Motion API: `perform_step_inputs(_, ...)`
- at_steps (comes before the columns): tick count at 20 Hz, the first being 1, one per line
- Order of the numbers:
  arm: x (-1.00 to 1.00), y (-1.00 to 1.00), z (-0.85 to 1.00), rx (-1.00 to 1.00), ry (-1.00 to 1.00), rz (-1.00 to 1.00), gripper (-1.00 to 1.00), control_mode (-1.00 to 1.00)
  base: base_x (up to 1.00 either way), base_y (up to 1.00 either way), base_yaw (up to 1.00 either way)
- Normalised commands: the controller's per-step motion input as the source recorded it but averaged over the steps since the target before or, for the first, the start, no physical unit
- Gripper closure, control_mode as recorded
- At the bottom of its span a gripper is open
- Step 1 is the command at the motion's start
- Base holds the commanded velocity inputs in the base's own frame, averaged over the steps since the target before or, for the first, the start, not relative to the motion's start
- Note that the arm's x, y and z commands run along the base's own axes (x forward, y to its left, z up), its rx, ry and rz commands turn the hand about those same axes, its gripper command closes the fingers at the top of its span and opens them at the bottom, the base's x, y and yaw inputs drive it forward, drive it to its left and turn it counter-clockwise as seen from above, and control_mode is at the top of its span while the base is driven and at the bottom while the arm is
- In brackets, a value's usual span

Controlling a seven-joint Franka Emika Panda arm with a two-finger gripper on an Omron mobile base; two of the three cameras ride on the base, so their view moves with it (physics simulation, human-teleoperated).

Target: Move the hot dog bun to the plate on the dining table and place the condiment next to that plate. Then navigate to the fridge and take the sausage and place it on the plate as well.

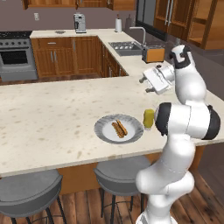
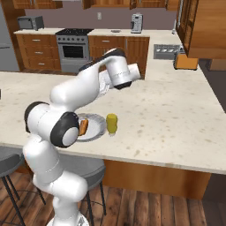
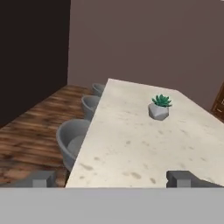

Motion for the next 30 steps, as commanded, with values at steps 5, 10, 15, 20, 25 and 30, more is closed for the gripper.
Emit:
perform_step_inputs(5, -0.92, 0.65, 0.16, -0.11, 0.00, -0.22, -1.00, -1.00, 0.00, 0.00, 0.00)
perform_step_inputs(10, -0.93, 0.52, 0.11, -0.08, 0.02, -0.38, -1.00, -1.00, 0.00, 0.00, 0.00)
perform_step_inputs(15, -0.77, 0.38, 0.01, -0.11, 0.13, -0.52, -1.00, -1.00, 0.00, 0.00, 0.00)
perform_step_inputs(20, -0.28, 0.05, 0.17, -0.18, 0.27, -0.60, -1.00, -1.00, 0.00, 0.00, 0.00)
perform_step_inputs(25, -0.16, -0.06, 0.22, -0.22, 0.33, -0.59, -1.00, -1.00, 0.00, 0.00, 0.00)
perform_step_inputs(30, -0.40, -0.07, 0.07, -0.16, 0.33, -0.45, -1.00, -1.00, 0.00, 0.00, 0.00)
